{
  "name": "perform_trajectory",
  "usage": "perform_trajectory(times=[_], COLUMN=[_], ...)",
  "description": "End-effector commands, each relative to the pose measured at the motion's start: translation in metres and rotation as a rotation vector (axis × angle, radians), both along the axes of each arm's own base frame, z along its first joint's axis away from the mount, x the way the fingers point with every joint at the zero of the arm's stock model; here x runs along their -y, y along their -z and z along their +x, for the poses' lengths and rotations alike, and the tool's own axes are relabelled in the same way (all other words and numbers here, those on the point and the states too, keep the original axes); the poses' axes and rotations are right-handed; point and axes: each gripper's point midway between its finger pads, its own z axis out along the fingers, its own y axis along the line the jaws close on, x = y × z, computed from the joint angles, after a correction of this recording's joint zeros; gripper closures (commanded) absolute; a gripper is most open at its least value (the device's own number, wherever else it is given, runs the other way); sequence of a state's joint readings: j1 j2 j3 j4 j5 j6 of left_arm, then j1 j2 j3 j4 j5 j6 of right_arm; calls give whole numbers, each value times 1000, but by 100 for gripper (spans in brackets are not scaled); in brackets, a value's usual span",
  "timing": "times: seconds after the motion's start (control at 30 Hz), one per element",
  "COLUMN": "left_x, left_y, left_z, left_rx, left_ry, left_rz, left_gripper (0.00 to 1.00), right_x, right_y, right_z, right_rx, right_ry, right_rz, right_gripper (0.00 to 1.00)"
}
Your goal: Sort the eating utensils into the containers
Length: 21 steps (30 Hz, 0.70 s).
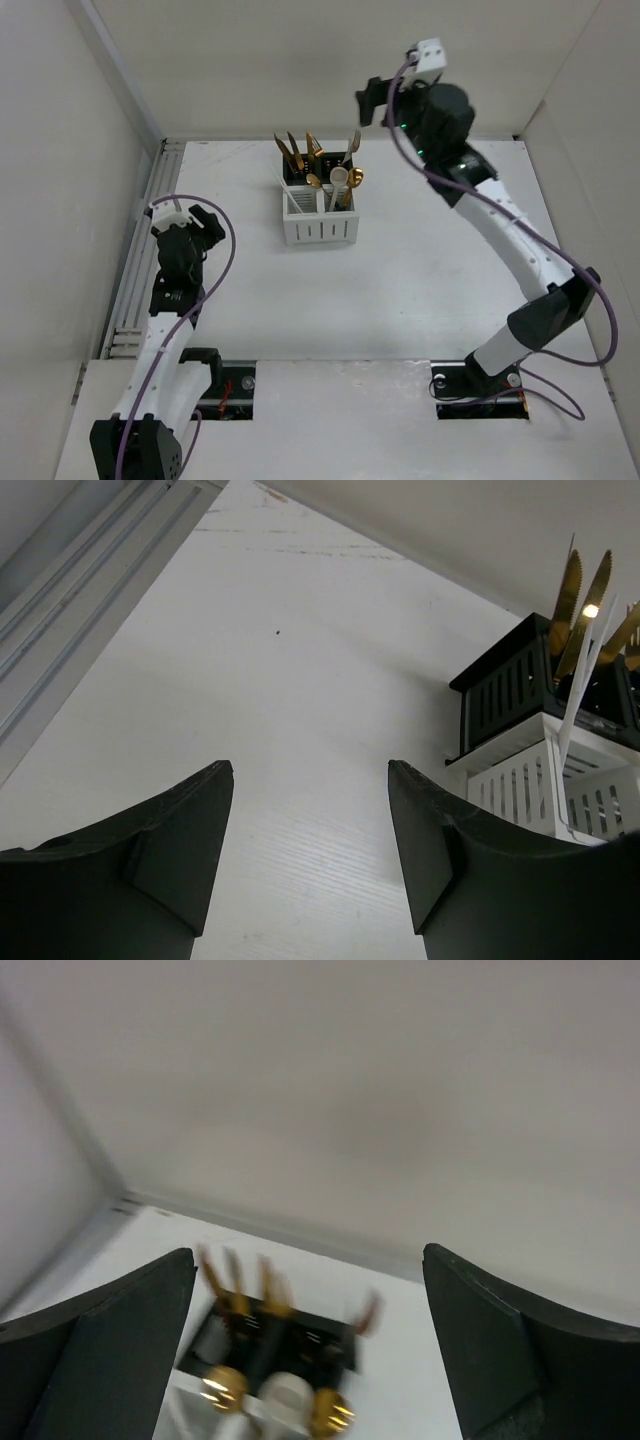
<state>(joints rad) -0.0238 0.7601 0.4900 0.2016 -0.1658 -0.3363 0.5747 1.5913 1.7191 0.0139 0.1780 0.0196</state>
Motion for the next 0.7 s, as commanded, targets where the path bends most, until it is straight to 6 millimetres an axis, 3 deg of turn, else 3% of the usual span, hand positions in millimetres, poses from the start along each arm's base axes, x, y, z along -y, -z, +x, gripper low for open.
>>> perform_trajectory(times=[0.0,0.03,0.13,0.17,0.23,0.27,0.3,0.37,0.43,0.5,0.67], left_x=[-1,1,3,3,3,0,0,-5,-9,-17,-23], left_y=[-17,-22,-19,-14,-14,-9,-9,-10,-8,-11,-9], left_z=[-1,-1,-2,-3,-5,-5,-5,-9,-10,-14,-17], left_rx=[78,97,94,85,83,74,74,74,64,73,63], left_ry=[3,15,28,28,28,16,16,-5,-24,-57,-77], left_rz=[10,7,5,5,5,-5,-5,-3,-1,3,4], left_gripper=[40,40,40,40,39,39,39,39,39,39,39], right_x=[88,128,193,230,266,300,315,343,352,355,359], right_y=[106,134,152,172,167,165,178,158,156,137,133], right_z=[6,2,-14,-20,-36,-43,-53,-79,-85,-93,-102], right_rx=[-423,-559,-686,-743,-730,-712,-729,-642,-613,-529,-473], right_ry=[166,232,404,485,589,708,773,919,977,999,1035], right_rz=[-237,-261,-194,-174,-86,-55,-49,-13,-15,18,58], right_gripper=[0,0,0,0,0,0,0,0,0,0,0])
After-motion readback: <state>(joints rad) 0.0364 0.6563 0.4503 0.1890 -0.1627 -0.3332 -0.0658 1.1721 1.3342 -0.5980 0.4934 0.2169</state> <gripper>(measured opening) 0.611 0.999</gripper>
